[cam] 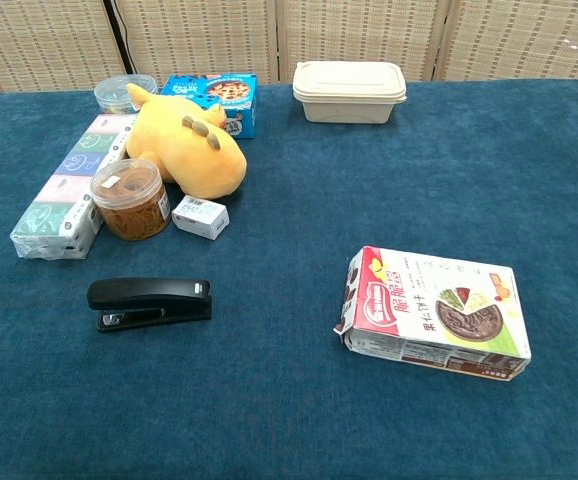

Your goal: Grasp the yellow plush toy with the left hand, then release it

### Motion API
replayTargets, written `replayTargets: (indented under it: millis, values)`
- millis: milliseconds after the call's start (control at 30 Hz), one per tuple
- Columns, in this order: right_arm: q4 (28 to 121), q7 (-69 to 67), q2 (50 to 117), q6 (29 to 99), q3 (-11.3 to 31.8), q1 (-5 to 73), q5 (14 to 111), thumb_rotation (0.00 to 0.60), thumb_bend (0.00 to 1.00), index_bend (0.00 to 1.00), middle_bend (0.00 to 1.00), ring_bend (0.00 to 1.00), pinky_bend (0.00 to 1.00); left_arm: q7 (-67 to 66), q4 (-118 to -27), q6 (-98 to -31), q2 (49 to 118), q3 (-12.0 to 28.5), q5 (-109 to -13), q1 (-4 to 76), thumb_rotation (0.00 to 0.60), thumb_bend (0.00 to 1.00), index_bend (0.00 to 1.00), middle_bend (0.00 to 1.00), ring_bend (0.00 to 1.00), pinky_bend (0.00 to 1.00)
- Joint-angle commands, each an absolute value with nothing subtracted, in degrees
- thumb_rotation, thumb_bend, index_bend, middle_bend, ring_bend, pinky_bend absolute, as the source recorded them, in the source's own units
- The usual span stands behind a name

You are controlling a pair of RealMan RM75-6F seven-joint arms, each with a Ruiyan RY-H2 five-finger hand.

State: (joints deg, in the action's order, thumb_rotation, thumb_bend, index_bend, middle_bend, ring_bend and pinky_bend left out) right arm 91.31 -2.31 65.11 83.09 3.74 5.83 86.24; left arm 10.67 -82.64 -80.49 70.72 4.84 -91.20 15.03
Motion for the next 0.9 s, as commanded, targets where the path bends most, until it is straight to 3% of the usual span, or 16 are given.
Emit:
replayTargets:
  millis: [33, 200, 467, 900]
  values:
    - [90.5, -2.3, 65.6, 81.7, 4.0, 6.4, 85.0, 0.600, 0.00, 0.00, 0.00, 0.00, 0.00, 7.1, -82.2, -74.8, 72.7, 8.1, -88.0, 19.7, 0.082, 0.00, 0.00, 0.00, 0.00, 0.00]
    - [88.7, -3.0, 66.4, 78.7, 4.8, 7.5, 82.3, 0.600, 0.00, 0.00, 0.00, 0.00, 0.00, 5.6, -78.5, -67.7, 76.8, 11.0, -85.5, 26.4, 0.058, 0.00, 0.00, 0.00, 0.00, 0.00]
    - [85.4, -4.1, 67.6, 73.8, 6.1, 9.0, 77.1, 0.600, 0.00, 0.00, 0.00, 0.00, 0.00, 7.5, -66.8, -61.7, 85.0, 13.0, -85.4, 35.4, 0.040, 0.00, 0.00, 0.00, 0.00, 0.00]
    - [83.3, -5.0, 68.0, 70.4, 6.9, 9.6, 73.1, 0.600, 0.00, 0.00, 0.00, 0.00, 0.00, 19.2, -44.3, -55.7, 98.3, 11.8, -88.1, 47.1, 0.031, 0.00, 0.00, 0.00, 0.00, 0.00]
